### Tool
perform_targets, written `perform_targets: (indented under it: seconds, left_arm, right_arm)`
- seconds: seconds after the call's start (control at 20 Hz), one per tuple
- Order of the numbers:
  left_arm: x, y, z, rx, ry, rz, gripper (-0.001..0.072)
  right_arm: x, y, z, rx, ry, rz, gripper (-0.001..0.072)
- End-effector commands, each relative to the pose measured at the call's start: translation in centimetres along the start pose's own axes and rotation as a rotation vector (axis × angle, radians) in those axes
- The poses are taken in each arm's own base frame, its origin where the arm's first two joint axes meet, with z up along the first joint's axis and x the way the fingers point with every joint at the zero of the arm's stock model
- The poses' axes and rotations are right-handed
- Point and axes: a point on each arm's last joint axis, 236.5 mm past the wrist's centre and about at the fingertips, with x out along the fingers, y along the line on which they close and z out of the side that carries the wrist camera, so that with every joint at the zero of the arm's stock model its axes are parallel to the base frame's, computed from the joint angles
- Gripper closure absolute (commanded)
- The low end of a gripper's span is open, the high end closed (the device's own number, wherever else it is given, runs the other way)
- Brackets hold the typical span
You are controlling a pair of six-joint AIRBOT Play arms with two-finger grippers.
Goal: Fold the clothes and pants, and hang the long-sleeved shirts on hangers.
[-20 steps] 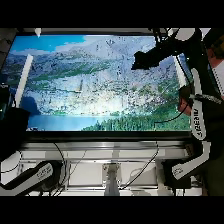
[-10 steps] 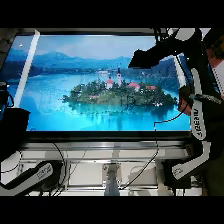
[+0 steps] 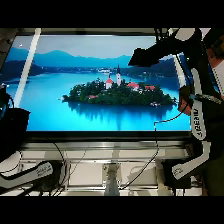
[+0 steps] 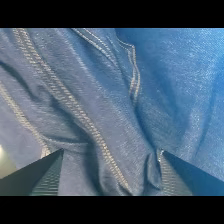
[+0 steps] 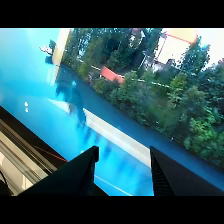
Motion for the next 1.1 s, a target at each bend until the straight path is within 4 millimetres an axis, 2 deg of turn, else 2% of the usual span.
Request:
perform_targets:
  seconds: [0.0, 0.5, 0.6, 0.85, 0.95, 1.0, 1.05]
  left_arm:
    - [1.6, 0.4, -1.3, -0.015, 0.083, 0.063, 0.0129]
    - [3.3, 0.8, -2.5, -0.099, 0.136, 0.084, 0.0132]
    - [3.4, 0.7, -2.4, -0.134, 0.132, 0.083, 0.0217]
    - [4.1, -0.1, -2.7, -0.119, 0.154, 0.071, 0.0224]
    - [4.5, -0.5, -2.8, -0.111, 0.165, 0.067, 0.0348]
    - [4.5, -0.6, -2.9, -0.111, 0.167, 0.065, 0.0437]
    - [4.5, -0.6, -2.9, -0.111, 0.166, 0.065, 0.0565]
  right_arm:
    - [0.1, 0.0, -0.1, -0.002, 0.003, 0.000, 0.0325]
    - [0.0, 0.1, -0.4, -0.001, 0.018, 0.003, 0.0325]
    - [0.0, 0.1, -0.4, -0.001, 0.018, 0.003, 0.0326]
    - [0.0, 0.1, -0.9, -0.001, 0.040, 0.005, 0.0326]
    - [0.0, 0.1, -1.0, -0.001, 0.041, 0.005, 0.0327]
    - [0.0, 0.1, -0.9, -0.001, 0.040, 0.005, 0.0327]
    - [0.0, 0.1, -1.0, -0.001, 0.040, 0.004, 0.0327]
